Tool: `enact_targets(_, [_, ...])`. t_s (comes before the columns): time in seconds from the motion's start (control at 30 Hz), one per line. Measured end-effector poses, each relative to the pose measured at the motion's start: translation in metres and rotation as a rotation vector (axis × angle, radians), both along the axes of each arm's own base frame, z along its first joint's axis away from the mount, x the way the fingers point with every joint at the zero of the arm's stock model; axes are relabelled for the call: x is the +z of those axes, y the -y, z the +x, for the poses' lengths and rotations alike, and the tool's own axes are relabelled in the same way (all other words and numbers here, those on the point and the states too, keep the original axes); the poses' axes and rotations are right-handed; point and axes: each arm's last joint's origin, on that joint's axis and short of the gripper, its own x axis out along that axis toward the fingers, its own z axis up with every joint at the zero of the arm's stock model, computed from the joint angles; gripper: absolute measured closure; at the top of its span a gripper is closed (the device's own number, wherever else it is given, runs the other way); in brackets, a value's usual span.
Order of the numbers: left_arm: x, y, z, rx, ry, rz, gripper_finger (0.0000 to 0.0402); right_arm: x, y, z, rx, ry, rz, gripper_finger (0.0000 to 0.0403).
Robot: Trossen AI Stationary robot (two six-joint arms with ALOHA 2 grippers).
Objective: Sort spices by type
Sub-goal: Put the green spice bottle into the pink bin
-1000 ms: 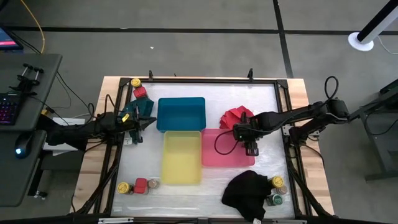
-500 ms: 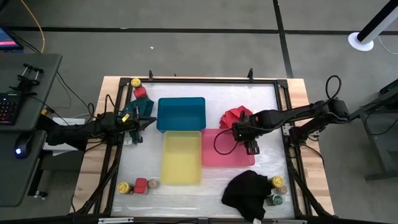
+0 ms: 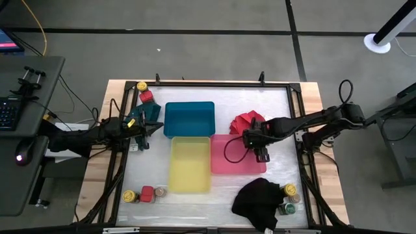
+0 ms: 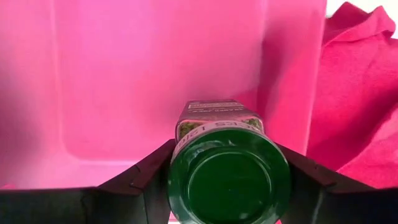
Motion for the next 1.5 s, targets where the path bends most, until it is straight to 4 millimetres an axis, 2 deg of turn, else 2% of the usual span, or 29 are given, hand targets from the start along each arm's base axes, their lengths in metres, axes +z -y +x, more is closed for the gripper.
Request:
enact_targets(0.2, [-0.0001, 0.0, 0.0, 0.0, 0.0, 0.0, 0.0401, 0.0, 0.0, -0.0001, -0.089, 0.006, 0.021, 0.0189])
enact_targets(0.53, [0.0, 0.0, 0.0, 0.0, 0.0, 0.0, 0.0401, 0.0003, -0.0005, 0.0016, -0.124, 0.027, 0.041, 0.0189])
enact_targets(1.37, [-0.0001, 0.0, 0.0, 0.0, 0.0, 0.0, 0.0402, 0.0, -0.0004, 0.0005, -0.143, 0.016, 0.043, 0.0189])
enact_targets(1.5, [0.0, 0.0, 0.0, 0.0, 0.0, 0.0, 0.0402, 0.0, -0.0004, 0.0005, -0.147, 0.017, 0.044, 0.0174])
